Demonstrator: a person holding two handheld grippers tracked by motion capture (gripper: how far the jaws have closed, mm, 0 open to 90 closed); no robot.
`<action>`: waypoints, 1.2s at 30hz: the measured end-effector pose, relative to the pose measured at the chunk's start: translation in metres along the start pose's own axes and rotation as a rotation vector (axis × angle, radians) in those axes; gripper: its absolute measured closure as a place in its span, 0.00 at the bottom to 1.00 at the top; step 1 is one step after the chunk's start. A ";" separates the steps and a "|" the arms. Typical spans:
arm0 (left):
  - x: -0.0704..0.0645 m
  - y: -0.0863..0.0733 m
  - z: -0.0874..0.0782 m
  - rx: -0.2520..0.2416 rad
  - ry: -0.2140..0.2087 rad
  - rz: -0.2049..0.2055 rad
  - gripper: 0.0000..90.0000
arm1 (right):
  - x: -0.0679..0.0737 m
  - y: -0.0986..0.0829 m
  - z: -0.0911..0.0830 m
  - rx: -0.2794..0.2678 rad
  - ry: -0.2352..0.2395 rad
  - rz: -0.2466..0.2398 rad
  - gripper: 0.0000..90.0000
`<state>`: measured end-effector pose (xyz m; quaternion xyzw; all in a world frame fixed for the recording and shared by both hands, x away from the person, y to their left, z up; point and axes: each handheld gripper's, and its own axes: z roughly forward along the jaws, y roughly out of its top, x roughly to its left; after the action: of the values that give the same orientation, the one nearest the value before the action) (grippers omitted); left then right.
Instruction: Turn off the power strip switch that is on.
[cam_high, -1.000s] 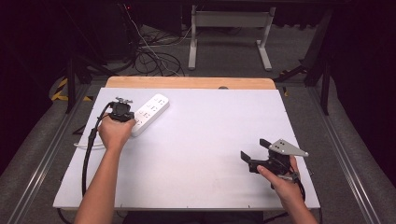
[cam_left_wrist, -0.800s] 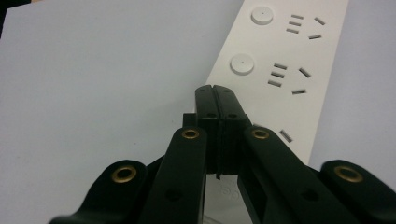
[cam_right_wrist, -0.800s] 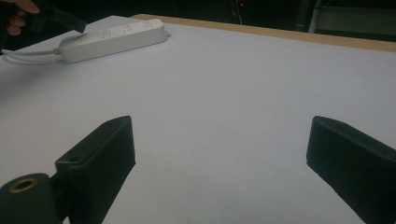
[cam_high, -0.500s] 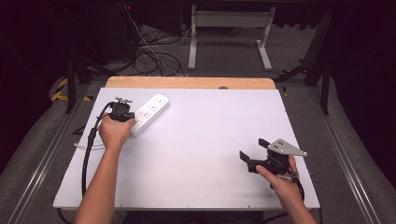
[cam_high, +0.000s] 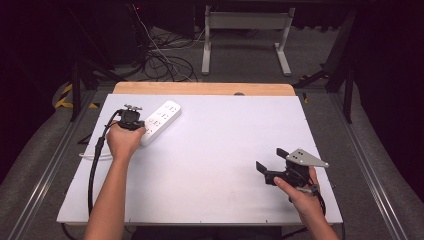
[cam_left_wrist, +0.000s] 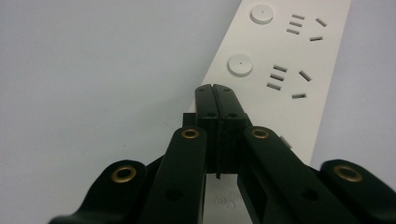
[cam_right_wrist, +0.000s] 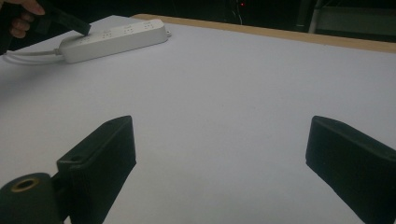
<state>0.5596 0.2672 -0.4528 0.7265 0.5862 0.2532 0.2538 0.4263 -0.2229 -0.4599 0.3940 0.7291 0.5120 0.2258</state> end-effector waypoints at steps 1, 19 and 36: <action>-0.001 0.000 0.000 -0.002 0.009 0.015 1.00 | 0.001 0.000 0.000 0.000 -0.001 -0.001 0.10; 0.002 -0.007 -0.002 -0.022 0.018 -0.013 1.00 | 0.000 0.001 -0.005 -0.013 -0.007 0.007 0.10; 0.003 -0.003 -0.002 0.004 0.007 0.016 1.00 | 0.002 0.003 -0.001 -0.005 0.001 -0.001 0.10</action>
<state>0.5572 0.2704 -0.4533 0.7308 0.5817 0.2566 0.2485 0.4260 -0.2214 -0.4569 0.3927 0.7280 0.5140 0.2270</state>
